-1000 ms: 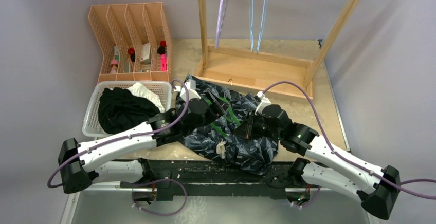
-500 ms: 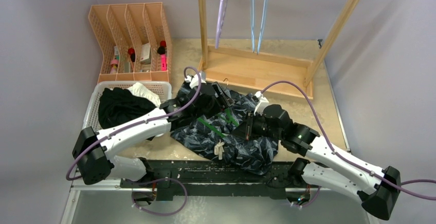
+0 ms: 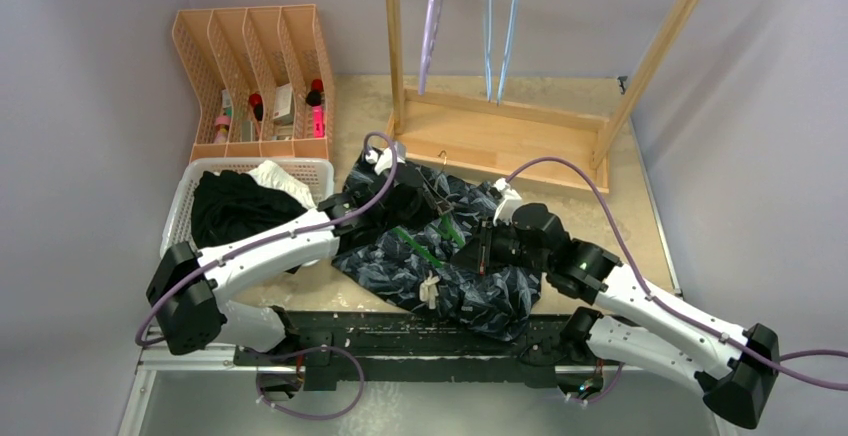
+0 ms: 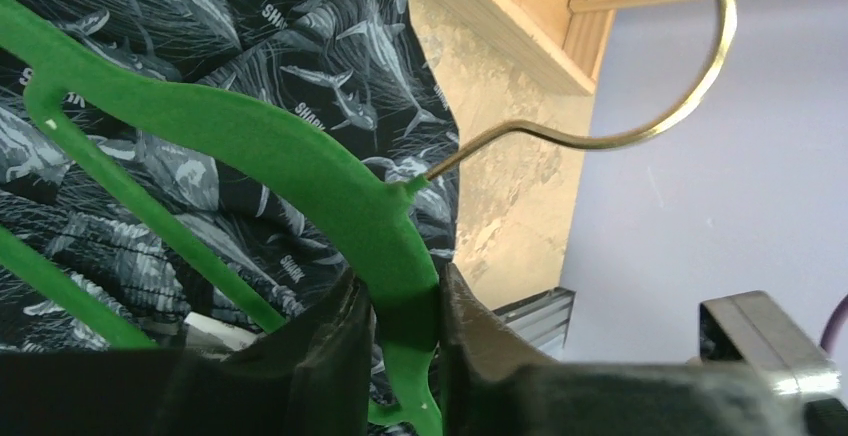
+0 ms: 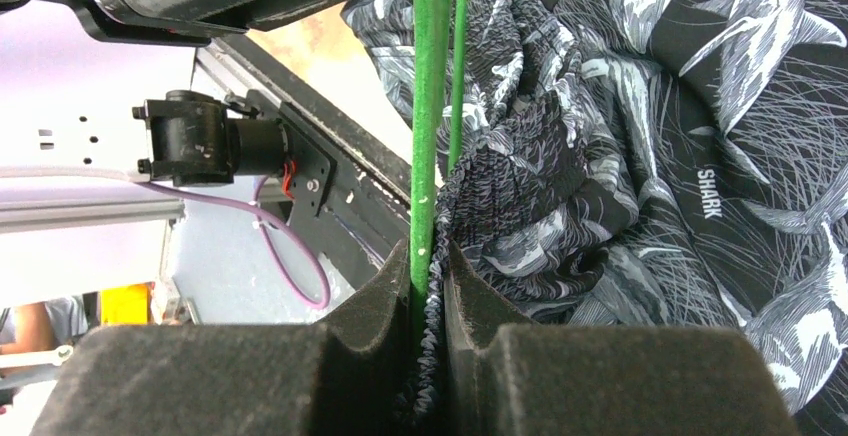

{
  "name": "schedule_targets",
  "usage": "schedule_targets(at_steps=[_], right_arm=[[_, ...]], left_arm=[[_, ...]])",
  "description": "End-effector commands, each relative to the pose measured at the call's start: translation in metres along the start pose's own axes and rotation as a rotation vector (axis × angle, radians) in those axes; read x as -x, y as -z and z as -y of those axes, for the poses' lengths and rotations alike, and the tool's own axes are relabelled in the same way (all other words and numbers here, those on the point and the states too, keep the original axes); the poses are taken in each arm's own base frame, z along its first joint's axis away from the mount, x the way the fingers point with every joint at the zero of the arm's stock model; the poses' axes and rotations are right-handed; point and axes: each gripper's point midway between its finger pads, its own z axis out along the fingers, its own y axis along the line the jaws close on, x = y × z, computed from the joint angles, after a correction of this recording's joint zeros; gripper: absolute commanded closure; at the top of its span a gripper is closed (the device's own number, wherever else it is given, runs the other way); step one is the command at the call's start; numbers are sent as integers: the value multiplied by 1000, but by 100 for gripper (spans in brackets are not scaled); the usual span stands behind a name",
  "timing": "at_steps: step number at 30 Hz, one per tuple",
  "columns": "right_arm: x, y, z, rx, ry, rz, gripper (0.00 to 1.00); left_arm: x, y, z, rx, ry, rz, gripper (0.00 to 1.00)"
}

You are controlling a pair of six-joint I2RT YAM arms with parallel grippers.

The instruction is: Remove the shorts from the hanger

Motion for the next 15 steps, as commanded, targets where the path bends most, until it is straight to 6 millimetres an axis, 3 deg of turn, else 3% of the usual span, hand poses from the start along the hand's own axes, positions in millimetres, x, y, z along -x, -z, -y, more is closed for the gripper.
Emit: schedule_targets(at_steps=[1, 5, 10, 15], right_arm=[[13, 5, -26, 106, 30, 35, 97], [12, 7, -23, 63, 36, 7, 78], [8, 14, -18, 38, 48, -4, 52], [-2, 17, -3, 1, 18, -14, 46]], left_arm=[[15, 10, 6, -11, 0, 63, 99], [36, 25, -10, 33, 51, 172, 100], [57, 45, -13, 44, 84, 268, 100], [74, 60, 0, 20, 74, 327, 100]])
